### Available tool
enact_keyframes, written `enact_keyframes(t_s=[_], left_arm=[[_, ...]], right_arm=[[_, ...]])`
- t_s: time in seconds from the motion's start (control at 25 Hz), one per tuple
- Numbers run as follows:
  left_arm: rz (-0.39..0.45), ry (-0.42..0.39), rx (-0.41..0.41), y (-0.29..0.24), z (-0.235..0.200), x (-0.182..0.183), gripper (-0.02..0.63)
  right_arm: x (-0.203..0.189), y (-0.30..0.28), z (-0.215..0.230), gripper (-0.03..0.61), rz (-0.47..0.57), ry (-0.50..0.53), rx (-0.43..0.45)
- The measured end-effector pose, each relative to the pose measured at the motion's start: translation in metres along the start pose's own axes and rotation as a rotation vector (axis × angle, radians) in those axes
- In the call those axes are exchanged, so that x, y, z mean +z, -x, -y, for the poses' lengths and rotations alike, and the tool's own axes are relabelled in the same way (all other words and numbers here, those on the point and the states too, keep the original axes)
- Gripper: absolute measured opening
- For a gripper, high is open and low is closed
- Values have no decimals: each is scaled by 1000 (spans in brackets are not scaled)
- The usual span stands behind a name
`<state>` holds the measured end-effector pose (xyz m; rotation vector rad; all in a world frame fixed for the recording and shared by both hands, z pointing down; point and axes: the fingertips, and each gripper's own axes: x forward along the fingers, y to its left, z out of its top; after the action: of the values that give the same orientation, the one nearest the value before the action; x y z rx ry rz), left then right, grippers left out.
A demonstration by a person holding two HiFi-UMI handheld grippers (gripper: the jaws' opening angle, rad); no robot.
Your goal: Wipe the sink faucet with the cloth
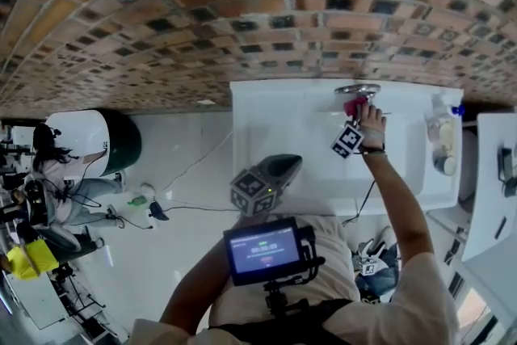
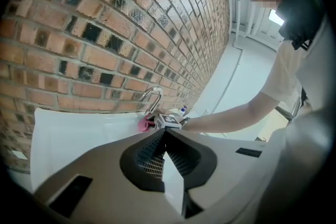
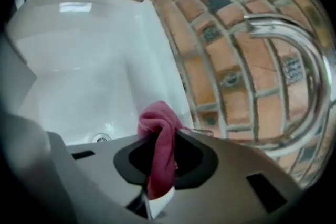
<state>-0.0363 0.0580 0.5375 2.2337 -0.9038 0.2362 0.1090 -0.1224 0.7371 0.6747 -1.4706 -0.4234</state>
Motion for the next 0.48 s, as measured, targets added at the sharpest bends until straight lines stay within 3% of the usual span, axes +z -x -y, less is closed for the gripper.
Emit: enact_keyframes(t_s=[0.24, 0.36, 0.48], left_arm=[[24, 3, 40, 16, -13, 5, 2], [35, 8, 56, 20, -18, 5, 2], [37, 17, 72, 26, -23, 4, 2]], right_arm=[[3, -35, -31, 71, -215, 308, 90], [0, -53, -34, 72, -250, 367, 85], [2, -56, -34, 71, -260, 359, 96]])
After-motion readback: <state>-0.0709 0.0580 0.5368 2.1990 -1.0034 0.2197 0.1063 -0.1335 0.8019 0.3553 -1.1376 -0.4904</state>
